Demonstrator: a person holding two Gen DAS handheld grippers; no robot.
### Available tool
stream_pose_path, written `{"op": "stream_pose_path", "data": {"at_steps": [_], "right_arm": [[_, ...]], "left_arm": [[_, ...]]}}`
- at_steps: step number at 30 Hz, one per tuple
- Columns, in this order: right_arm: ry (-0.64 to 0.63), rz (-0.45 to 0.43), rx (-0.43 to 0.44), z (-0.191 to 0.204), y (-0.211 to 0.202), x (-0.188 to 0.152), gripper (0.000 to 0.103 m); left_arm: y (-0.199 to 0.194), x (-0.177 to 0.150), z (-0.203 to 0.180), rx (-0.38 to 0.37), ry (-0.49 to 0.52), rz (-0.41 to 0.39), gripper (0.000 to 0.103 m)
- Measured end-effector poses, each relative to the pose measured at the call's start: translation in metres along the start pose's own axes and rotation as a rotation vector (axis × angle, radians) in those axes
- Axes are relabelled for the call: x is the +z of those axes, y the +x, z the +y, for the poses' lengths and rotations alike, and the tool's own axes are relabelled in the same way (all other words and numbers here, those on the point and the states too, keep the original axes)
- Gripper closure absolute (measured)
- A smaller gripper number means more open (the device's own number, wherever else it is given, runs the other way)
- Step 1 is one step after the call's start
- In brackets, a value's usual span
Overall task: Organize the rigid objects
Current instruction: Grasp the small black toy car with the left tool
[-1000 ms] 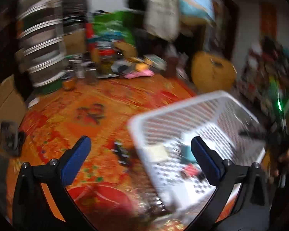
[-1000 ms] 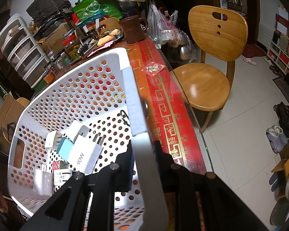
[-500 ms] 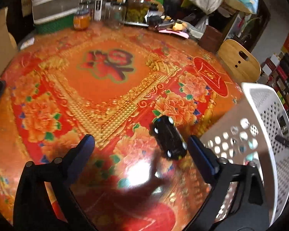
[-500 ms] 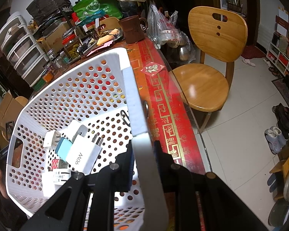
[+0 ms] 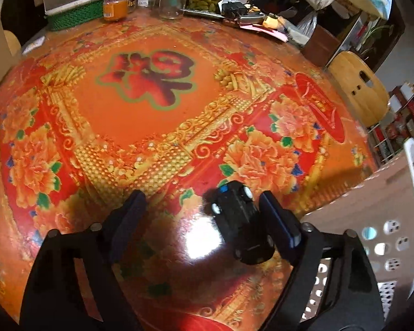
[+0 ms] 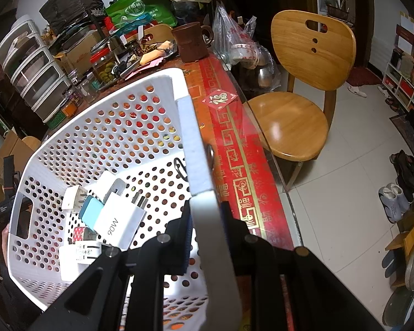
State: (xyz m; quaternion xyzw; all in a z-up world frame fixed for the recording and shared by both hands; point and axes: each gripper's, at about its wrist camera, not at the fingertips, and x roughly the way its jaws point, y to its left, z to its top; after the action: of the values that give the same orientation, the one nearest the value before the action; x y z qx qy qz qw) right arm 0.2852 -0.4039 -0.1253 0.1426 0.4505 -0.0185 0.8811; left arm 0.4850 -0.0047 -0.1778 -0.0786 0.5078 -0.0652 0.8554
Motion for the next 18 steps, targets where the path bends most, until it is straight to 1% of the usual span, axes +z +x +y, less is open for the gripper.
{"op": "stream_pose_path", "data": {"at_steps": [2,3,5,8,10,14,18], "right_arm": [[-0.001,-0.001,0.001,0.000,0.000,0.000,0.085],[-0.002,-0.002,0.001,0.001,0.000,0.000,0.085],[-0.003,-0.002,0.002,0.001,0.000,0.000,0.085],[-0.003,-0.002,0.002,0.001,-0.001,0.000,0.085],[-0.003,-0.002,0.003,0.001,-0.001,0.000,0.085],[-0.002,-0.003,0.004,0.001,-0.001,0.000,0.085],[0.000,-0.003,0.005,0.001,-0.002,0.000,0.085]], "left_arm": [[0.000,0.000,-0.002,0.031,0.017,-0.006,0.043],[0.000,0.000,-0.002,0.043,0.024,-0.008,0.048],[-0.001,0.000,-0.001,0.053,0.026,-0.010,0.068],[-0.003,-0.003,-0.001,0.065,0.043,-0.016,0.068],[-0.005,-0.006,-0.003,0.096,0.062,-0.026,0.068],[-0.007,-0.010,-0.005,0.109,0.081,-0.029,0.068],[-0.015,-0.013,-0.002,0.119,0.050,-0.047,0.072]]}}
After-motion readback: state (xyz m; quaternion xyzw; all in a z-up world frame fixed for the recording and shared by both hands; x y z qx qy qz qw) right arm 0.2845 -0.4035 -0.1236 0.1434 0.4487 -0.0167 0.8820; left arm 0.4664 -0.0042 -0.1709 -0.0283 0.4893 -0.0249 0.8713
